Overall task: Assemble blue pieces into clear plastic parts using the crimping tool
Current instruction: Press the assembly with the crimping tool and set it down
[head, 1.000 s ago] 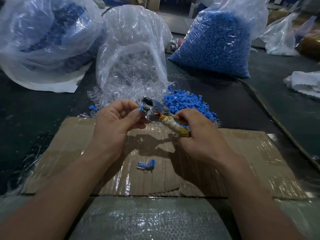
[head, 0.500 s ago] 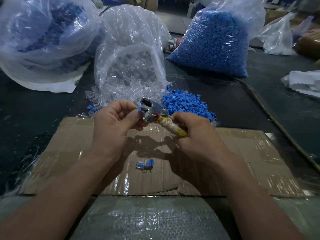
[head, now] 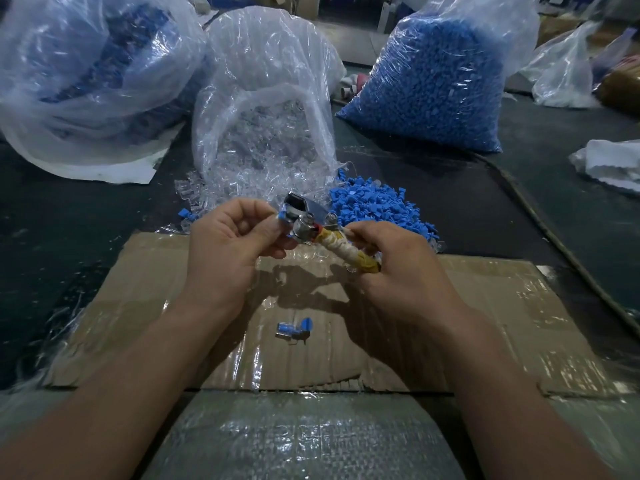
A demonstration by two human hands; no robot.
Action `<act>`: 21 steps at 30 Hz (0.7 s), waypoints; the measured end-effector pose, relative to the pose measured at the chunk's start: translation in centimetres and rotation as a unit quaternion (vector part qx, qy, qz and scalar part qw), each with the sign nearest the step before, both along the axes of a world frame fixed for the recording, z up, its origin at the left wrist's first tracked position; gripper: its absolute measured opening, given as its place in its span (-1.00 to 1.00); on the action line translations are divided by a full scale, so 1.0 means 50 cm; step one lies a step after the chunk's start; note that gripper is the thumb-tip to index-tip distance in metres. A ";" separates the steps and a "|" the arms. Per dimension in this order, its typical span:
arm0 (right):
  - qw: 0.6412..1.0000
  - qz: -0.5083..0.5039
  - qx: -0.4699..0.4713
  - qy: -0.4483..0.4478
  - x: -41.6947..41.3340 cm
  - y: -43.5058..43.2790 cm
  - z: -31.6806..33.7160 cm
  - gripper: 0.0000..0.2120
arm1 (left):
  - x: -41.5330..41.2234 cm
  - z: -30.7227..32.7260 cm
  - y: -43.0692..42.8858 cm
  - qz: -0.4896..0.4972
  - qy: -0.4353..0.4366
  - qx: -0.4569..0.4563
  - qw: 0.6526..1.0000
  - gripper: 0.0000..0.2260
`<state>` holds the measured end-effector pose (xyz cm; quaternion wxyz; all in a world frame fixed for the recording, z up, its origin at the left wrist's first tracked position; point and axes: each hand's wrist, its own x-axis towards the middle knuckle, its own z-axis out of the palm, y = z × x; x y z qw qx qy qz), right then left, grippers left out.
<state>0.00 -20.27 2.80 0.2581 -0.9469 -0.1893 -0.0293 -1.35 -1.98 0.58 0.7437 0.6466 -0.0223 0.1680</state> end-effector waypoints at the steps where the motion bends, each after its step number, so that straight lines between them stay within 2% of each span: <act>1: 1.000 -0.001 0.008 0.006 0.001 -0.004 0.001 -0.59 | 0.001 0.002 0.005 0.007 0.005 -0.001 1.000 -0.95; 4: 0.999 0.000 0.018 0.032 0.006 -0.020 0.008 -0.67 | 0.004 0.014 0.030 0.008 0.055 -0.014 0.998 -0.94; 6: 0.998 -0.002 0.019 0.058 0.008 -0.033 0.015 -0.69 | 0.006 0.023 0.041 -0.035 0.120 -0.009 0.992 -0.95; 10: 0.993 0.013 0.001 0.116 0.010 -0.056 0.025 -0.68 | 0.011 0.027 0.050 -0.087 0.215 0.046 0.972 -0.92; 15: 0.985 0.044 -0.045 0.163 0.006 -0.058 0.029 -0.62 | 0.011 0.023 0.061 -0.125 0.254 0.093 0.955 -0.89; 19: 0.983 0.071 -0.082 0.150 0.003 -0.055 0.028 -0.60 | 0.010 0.026 0.060 -0.187 0.253 0.183 0.931 -0.89; 21: 0.984 0.066 -0.078 0.149 0.004 -0.058 0.029 -0.58 | 0.007 0.028 0.061 -0.238 0.253 0.245 0.905 -0.86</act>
